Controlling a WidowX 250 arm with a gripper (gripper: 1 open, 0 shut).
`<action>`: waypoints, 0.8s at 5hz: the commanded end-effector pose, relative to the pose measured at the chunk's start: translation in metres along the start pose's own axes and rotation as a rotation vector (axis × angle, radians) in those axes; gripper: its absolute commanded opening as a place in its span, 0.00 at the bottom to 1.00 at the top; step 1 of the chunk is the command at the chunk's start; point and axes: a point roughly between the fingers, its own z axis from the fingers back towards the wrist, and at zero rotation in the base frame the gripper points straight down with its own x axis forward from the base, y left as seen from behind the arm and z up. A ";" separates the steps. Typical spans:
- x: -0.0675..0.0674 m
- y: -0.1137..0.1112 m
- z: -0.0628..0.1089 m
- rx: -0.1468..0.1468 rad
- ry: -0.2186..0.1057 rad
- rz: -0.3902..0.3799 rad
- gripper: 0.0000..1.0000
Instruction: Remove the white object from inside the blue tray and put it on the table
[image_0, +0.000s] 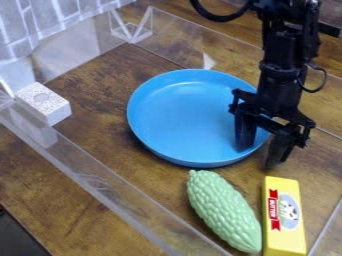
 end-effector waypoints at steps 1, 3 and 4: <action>0.005 0.000 0.014 -0.001 -0.045 -0.014 0.00; 0.003 0.003 0.014 -0.008 -0.049 -0.014 1.00; 0.004 0.005 0.011 -0.004 -0.043 -0.016 1.00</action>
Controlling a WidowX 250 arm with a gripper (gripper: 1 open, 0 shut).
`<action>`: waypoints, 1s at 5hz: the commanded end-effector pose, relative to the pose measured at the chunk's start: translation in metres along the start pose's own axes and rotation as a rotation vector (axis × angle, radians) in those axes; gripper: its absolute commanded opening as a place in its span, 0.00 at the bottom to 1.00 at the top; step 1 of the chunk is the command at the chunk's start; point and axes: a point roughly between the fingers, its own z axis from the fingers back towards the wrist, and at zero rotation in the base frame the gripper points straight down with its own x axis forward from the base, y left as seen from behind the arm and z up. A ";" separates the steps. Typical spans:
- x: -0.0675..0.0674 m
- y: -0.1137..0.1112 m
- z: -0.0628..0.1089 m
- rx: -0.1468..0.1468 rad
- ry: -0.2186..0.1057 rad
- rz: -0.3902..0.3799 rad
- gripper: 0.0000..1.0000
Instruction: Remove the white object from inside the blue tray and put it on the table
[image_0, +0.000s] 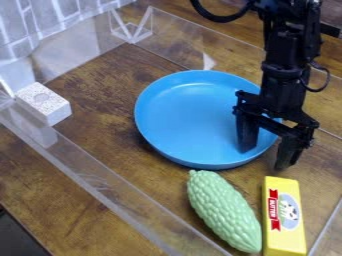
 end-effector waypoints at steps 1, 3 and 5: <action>0.005 0.009 0.008 0.011 -0.031 0.005 1.00; 0.007 0.013 0.001 0.019 -0.018 0.002 1.00; 0.008 0.018 -0.006 0.023 -0.003 -0.002 1.00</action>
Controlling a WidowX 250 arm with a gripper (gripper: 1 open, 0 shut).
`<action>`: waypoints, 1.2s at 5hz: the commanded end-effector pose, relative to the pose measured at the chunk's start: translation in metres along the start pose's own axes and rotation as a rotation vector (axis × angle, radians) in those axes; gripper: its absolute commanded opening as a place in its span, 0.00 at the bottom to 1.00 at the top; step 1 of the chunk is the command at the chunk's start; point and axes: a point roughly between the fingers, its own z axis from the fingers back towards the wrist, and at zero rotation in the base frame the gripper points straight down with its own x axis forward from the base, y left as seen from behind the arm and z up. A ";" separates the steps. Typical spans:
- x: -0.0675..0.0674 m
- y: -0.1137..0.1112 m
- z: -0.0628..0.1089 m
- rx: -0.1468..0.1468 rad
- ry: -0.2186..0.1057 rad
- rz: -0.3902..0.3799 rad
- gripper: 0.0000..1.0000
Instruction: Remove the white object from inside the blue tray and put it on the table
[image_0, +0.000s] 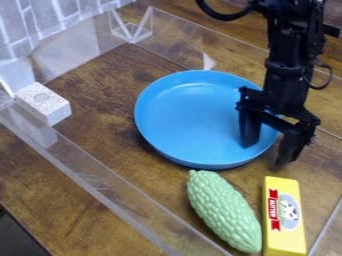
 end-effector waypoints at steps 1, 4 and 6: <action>0.000 0.015 -0.005 0.004 0.009 0.010 1.00; 0.001 0.019 -0.008 0.011 0.030 0.001 0.00; 0.000 0.020 -0.003 0.020 0.034 -0.016 0.00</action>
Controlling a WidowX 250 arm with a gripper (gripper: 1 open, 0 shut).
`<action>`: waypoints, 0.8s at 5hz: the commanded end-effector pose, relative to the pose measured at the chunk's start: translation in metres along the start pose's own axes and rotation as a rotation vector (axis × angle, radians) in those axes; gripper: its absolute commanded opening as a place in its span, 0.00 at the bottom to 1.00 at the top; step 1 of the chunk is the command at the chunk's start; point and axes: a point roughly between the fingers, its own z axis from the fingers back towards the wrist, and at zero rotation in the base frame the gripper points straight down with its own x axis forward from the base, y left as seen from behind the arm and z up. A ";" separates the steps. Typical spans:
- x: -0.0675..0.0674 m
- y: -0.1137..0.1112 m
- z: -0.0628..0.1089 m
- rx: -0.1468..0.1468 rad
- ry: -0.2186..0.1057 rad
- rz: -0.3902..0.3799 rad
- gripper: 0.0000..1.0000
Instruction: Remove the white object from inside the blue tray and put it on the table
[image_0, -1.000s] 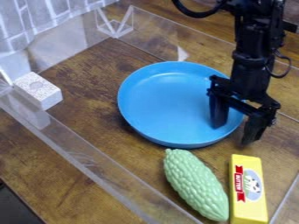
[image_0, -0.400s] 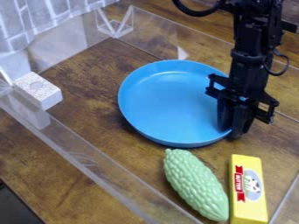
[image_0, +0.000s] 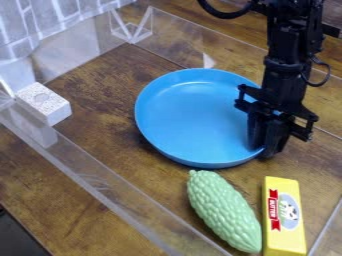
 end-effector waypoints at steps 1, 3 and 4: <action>-0.002 0.010 0.001 0.015 0.007 -0.023 0.00; -0.004 0.010 0.007 0.023 0.012 -0.040 0.00; -0.005 0.010 0.010 0.027 0.015 -0.047 0.00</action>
